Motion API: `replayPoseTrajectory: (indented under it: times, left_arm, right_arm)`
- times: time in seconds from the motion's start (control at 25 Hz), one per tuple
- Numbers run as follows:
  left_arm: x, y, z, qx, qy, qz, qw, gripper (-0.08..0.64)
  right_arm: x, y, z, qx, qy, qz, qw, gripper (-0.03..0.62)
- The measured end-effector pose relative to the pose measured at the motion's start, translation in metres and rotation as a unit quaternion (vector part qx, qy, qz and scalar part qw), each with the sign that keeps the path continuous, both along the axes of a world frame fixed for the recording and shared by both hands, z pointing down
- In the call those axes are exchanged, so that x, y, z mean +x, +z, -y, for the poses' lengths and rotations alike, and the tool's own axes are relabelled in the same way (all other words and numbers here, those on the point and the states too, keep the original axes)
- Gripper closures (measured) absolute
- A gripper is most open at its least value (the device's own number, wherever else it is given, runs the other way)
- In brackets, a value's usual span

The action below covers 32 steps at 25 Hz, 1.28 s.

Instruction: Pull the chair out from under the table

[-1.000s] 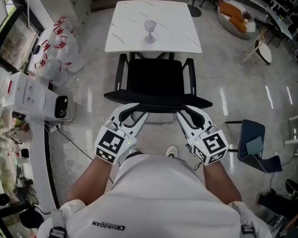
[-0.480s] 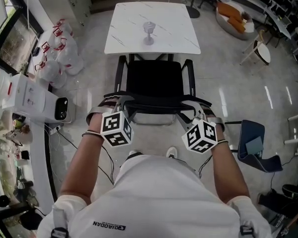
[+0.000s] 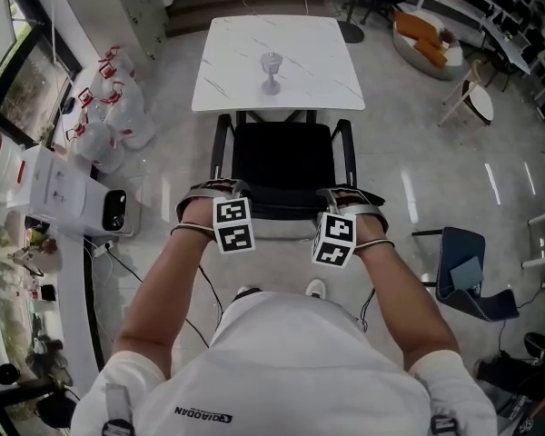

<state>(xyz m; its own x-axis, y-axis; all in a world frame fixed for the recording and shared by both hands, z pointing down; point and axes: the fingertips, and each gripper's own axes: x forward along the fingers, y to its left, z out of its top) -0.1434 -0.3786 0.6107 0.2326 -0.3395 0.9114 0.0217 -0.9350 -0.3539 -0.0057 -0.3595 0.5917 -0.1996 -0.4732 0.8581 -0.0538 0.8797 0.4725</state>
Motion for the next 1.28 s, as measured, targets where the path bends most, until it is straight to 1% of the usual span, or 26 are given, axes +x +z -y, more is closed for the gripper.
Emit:
replayPoseTrajectory:
  times: [0.12,0.24,0.32,0.4,0.48,0.56,0.68,0.96,1.12,1.28]
  left_arm:
    - [0.003,0.015,0.003,-0.014,0.001,0.008,0.9999,0.383]
    - [0.002,0.025,0.009,-0.011,0.003,0.032,0.9994,0.387]
    - [-0.001,0.030,0.013,-0.007,0.003,0.052,0.9986,0.403]
    - [-0.003,0.031,0.013,-0.012,0.004,0.063,0.9979,0.425]
    - [-0.002,0.031,0.012,-0.017,0.006,0.065,0.9977,0.426]
    - [-0.002,0.031,0.012,-0.009,0.009,0.064,0.9978,0.432]
    - [-0.002,0.031,0.013,0.003,0.011,0.064,0.9979,0.440]
    - [-0.003,0.034,0.011,-0.004,0.016,0.068,0.9976,0.453]
    - [-0.003,0.034,0.011,0.007,0.020,0.064,0.9977,0.456]
    - [-0.003,0.035,0.007,-0.008,0.018,0.065,0.9977,0.457]
  right_arm:
    - [0.001,0.017,0.002,-0.010,-0.011,-0.027,1.000,0.371]
    - [0.004,0.026,0.006,-0.008,-0.019,-0.052,0.998,0.374]
    - [0.005,0.027,0.009,-0.006,-0.016,-0.057,0.998,0.396]
    - [0.006,0.026,0.012,0.000,-0.014,-0.059,0.998,0.414]
    - [0.007,0.024,0.015,0.013,-0.013,-0.061,0.998,0.451]
    - [0.008,0.022,0.017,0.025,-0.012,-0.063,0.998,0.520]
    - [0.008,0.023,0.017,0.030,-0.014,-0.064,0.997,0.528]
    - [0.007,0.025,0.015,0.023,-0.012,-0.065,0.998,0.535]
    - [0.006,0.026,0.013,0.017,-0.018,-0.063,0.998,0.538]
    - [0.005,0.025,0.010,0.015,-0.021,-0.061,0.998,0.540]
